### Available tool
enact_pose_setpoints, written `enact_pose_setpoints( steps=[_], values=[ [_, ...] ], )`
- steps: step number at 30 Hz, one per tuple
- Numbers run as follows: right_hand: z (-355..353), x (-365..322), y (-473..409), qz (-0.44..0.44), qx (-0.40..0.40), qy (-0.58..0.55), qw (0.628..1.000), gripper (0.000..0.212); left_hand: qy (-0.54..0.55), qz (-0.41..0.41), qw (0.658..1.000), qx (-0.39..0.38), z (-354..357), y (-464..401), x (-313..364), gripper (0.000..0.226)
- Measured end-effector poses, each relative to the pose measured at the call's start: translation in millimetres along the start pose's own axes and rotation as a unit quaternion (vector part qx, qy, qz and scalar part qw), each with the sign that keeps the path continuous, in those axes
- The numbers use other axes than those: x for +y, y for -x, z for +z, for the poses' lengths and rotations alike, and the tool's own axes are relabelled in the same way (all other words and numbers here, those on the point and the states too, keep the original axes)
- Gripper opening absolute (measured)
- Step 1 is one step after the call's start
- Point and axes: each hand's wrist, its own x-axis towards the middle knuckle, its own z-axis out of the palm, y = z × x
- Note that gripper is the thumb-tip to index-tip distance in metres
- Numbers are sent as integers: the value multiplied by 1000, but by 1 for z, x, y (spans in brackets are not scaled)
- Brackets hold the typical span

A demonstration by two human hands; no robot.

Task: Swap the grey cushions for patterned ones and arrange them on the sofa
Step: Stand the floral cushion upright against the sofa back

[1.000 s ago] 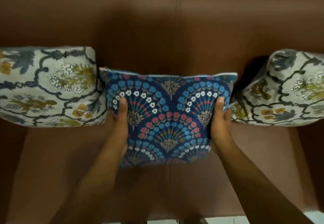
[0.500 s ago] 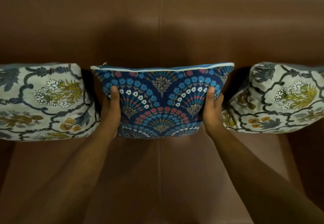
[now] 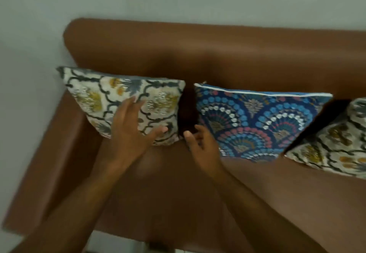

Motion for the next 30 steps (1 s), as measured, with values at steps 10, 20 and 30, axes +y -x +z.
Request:
enact_pose_setpoints(
  steps=[10,20,30],
  values=[
    [161,32,-126,-23,88,-93,992,99,-266,99,931,-229,-29,-157,-169,140],
    [212,-130,-175,-308,145,160,927,79,101,-225,969,16,-86,-69,-276,134],
    [244,-126,-193,-280,141,296,902,82,121,-257,959,-7,-70,-82,-309,133]
  ],
)
